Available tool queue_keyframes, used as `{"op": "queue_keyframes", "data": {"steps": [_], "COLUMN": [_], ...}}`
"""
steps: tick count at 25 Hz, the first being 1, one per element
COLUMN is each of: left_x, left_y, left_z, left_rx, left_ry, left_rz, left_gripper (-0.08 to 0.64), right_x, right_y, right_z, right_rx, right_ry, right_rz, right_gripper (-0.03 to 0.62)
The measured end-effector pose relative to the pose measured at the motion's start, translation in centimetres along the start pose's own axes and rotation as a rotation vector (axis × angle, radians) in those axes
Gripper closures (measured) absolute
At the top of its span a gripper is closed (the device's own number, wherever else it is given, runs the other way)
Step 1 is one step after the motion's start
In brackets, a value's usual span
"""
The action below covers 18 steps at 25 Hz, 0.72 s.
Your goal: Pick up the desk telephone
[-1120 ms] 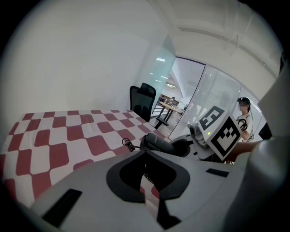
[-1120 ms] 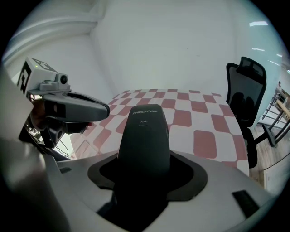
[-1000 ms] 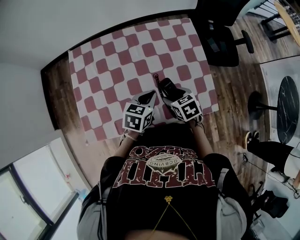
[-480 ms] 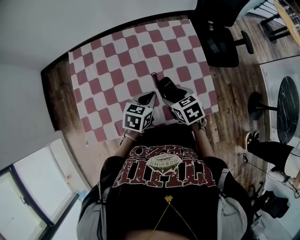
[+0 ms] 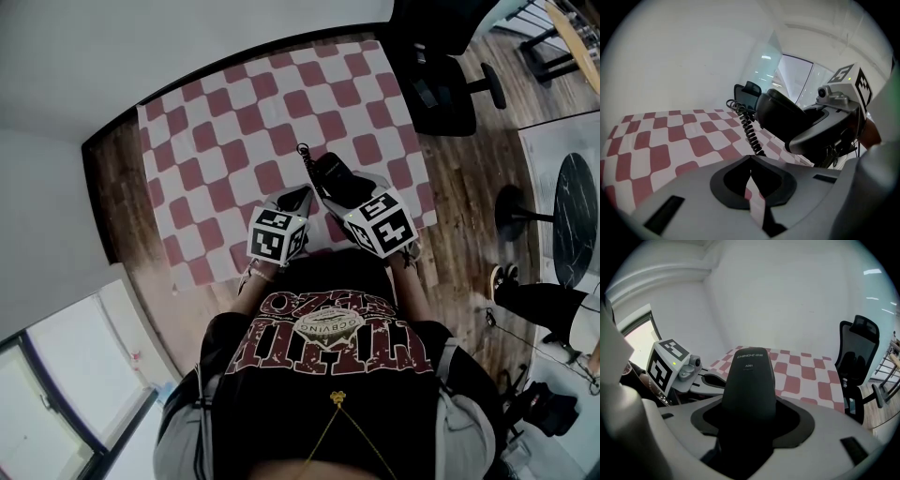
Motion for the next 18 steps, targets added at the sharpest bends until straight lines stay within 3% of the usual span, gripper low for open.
{"op": "queue_keyframes", "data": {"steps": [18], "left_x": [0.2], "left_y": [0.2], "left_z": [0.3], "left_rx": [-0.002], "left_ry": [0.014], "left_rz": [0.001], "left_gripper": [0.552], "right_x": [-3.6], "right_y": [2.5], "right_z": [1.5], "right_rx": [-0.020], "right_ry": [0.071], "right_rz": [-0.067], "right_gripper": [0.305]}}
Point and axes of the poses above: the fingertips, and each gripper's own axes: y backward along the fingers, z to its left, x out of its underside, the point moved 7 cm from there along y, backward along the fingers, and after that the axes turned 6 degrees about y, right-handed, at the moved point
